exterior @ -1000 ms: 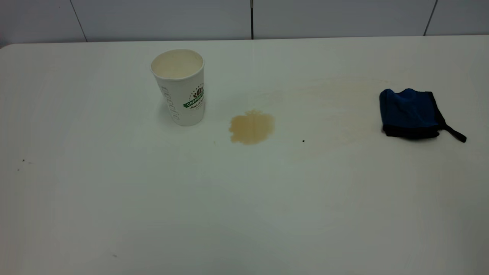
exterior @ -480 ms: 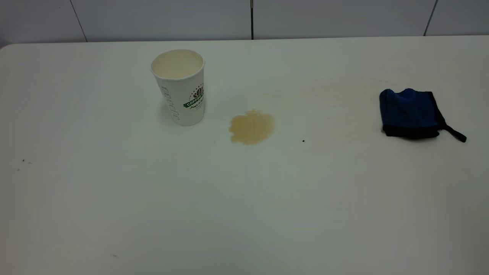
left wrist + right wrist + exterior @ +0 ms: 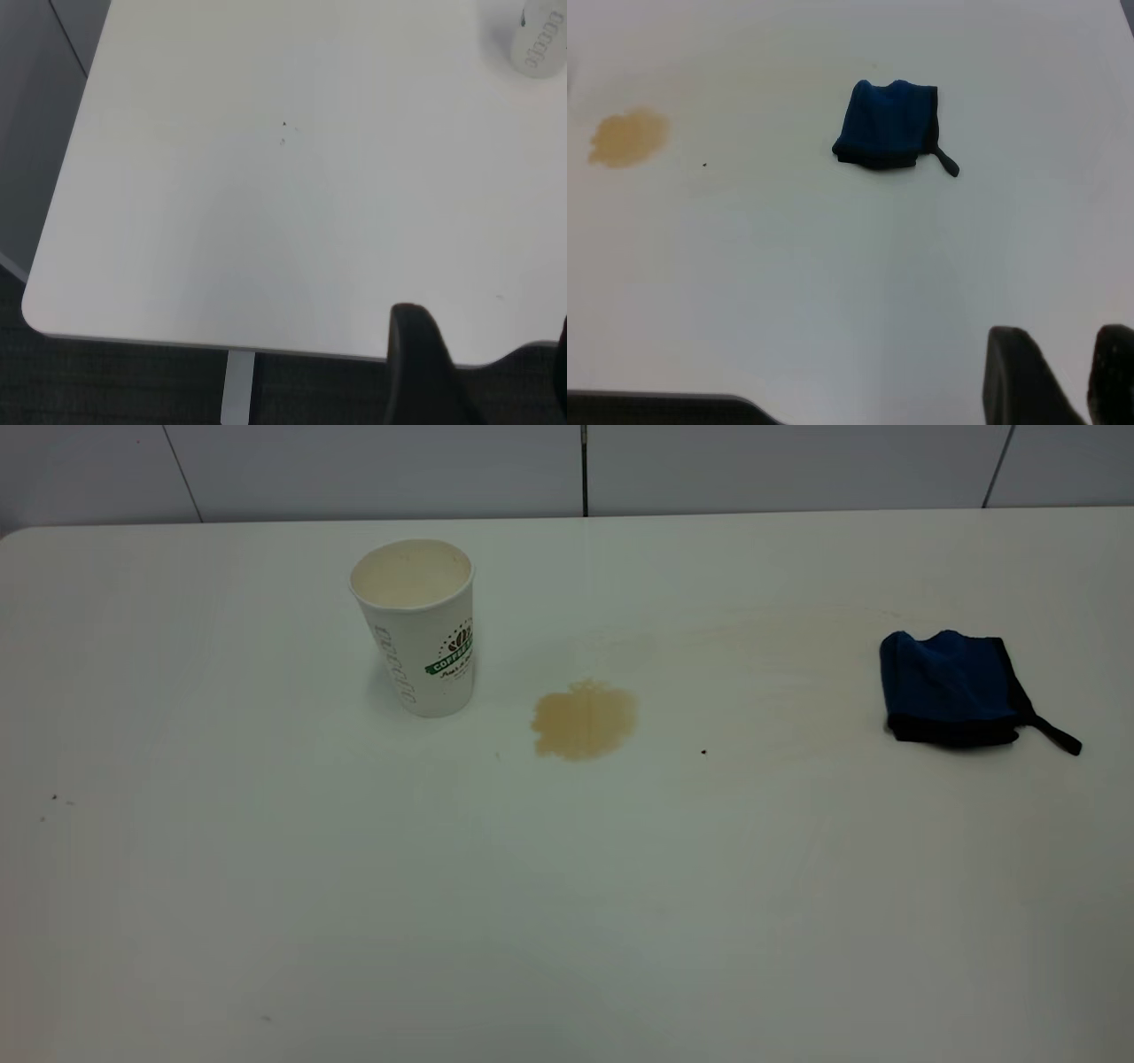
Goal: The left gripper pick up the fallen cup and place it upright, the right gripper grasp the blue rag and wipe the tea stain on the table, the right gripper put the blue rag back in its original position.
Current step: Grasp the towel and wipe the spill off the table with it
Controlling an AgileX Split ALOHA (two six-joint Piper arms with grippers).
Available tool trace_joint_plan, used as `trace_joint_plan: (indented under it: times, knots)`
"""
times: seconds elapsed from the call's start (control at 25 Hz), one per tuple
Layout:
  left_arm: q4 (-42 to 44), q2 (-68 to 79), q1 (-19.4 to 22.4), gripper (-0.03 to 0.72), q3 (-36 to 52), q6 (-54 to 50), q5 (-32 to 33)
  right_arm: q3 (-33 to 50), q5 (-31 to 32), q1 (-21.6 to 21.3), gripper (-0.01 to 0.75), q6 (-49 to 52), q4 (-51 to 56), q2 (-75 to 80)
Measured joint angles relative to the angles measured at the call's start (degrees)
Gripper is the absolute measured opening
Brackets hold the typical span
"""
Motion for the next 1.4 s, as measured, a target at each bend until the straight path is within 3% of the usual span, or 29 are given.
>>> trace_joint_plan:
  times: [1.0,1.2,1.4]
  knots:
    - [0.00,0.00,0.00,0.400,0.00,0.13,0.00,-2.59,-2.07,0.00,0.247,-0.69,-0.35,1.48]
    - [0.00,0.00,0.00,0.400,0.00,0.13,0.00,-9.73,-4.48,0.00,0.387,0.28,-0.74,17.71]
    - [0.00,0.00,0.00,0.400,0.00,0.13,0.00,-19.27,-10.03,0.00,0.627,-2.08,-0.37,39.30]
